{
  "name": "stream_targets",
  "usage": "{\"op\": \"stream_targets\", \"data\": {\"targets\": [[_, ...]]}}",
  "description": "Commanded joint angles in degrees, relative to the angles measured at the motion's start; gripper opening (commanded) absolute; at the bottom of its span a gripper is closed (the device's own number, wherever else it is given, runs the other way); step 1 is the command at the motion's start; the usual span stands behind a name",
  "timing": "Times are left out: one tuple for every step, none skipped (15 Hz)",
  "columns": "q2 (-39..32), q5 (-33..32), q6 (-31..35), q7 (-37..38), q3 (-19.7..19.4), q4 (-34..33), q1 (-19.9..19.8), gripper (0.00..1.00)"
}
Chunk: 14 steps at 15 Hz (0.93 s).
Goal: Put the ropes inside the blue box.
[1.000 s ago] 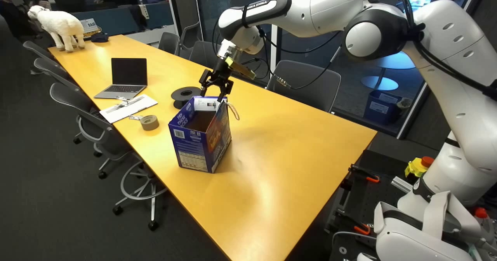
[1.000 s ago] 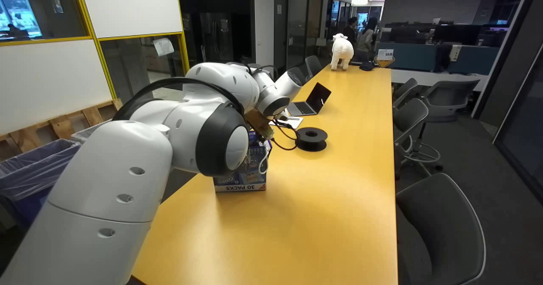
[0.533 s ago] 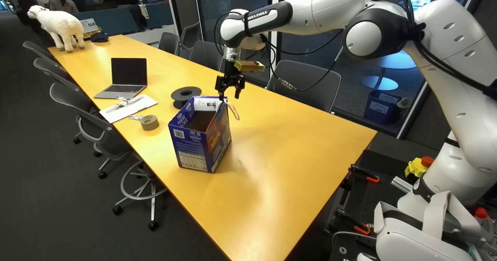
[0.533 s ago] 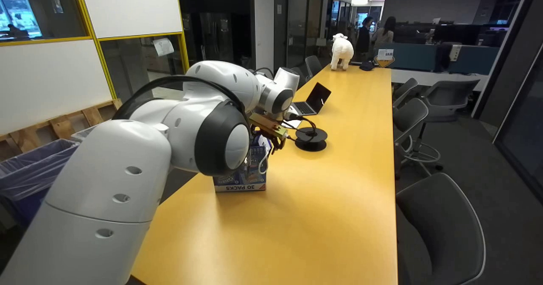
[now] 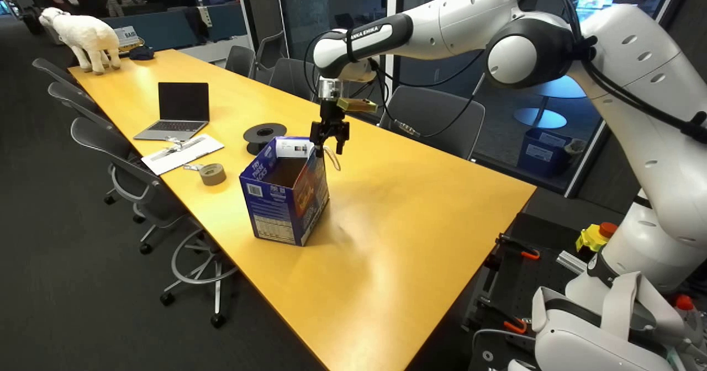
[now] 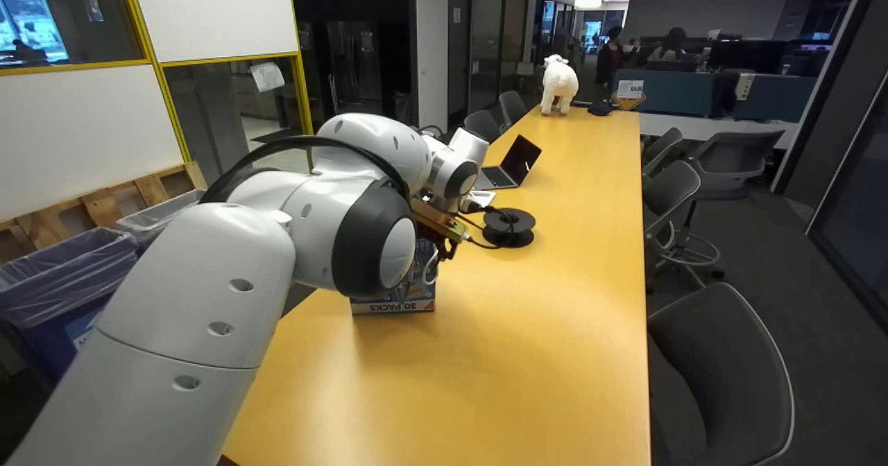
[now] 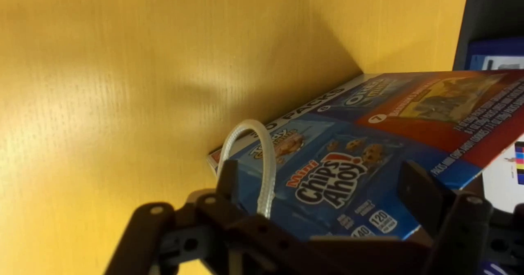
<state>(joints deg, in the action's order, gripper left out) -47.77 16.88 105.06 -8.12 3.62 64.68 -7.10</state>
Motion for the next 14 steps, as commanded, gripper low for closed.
{"op": "stream_targets", "data": {"targets": [[-3.49, 2.65, -0.99, -1.82, 2.34, -3.49, -1.88, 1.0], [-4.0, 3.25, -0.69, -1.77, 2.65, -3.58, -2.19, 1.0], [-4.63, 4.19, -0.74, -1.44, 3.0, -3.99, -2.6, 1.0], [-5.22, 5.43, -1.14, -0.78, 3.37, -4.45, -3.11, 1.0], [-6.16, 8.25, -3.51, 1.78, 4.16, -5.81, -4.37, 1.0], [-6.75, 10.32, -3.69, 1.63, 4.82, -6.16, -5.33, 1.0], [-7.15, 12.34, -3.77, 2.08, 5.19, -6.46, -6.25, 1.0], [-7.59, 14.26, -3.61, 2.79, 5.52, -6.73, -7.07, 1.0], [-8.06, 16.15, -3.13, 3.2, 5.94, -6.85, -7.86, 1.0], [-8.42, 17.45, -2.66, 3.42, 6.1, -7.07, -8.39, 1.0], [-8.68, 18.85, -2.24, 3.77, 6.14, -7.15, -8.78, 1.0], [-8.9, 20.23, -1.58, 3.68, 6.09, -7.04, -9.1, 1.0], [-9.03, 21.51, -0.84, 3.05, 6.06, -6.79, -9.41, 0.75], [-9.21, 22.71, -0.33, 2.69, 6.0, -6.71, -9.64, 0.74]]}}
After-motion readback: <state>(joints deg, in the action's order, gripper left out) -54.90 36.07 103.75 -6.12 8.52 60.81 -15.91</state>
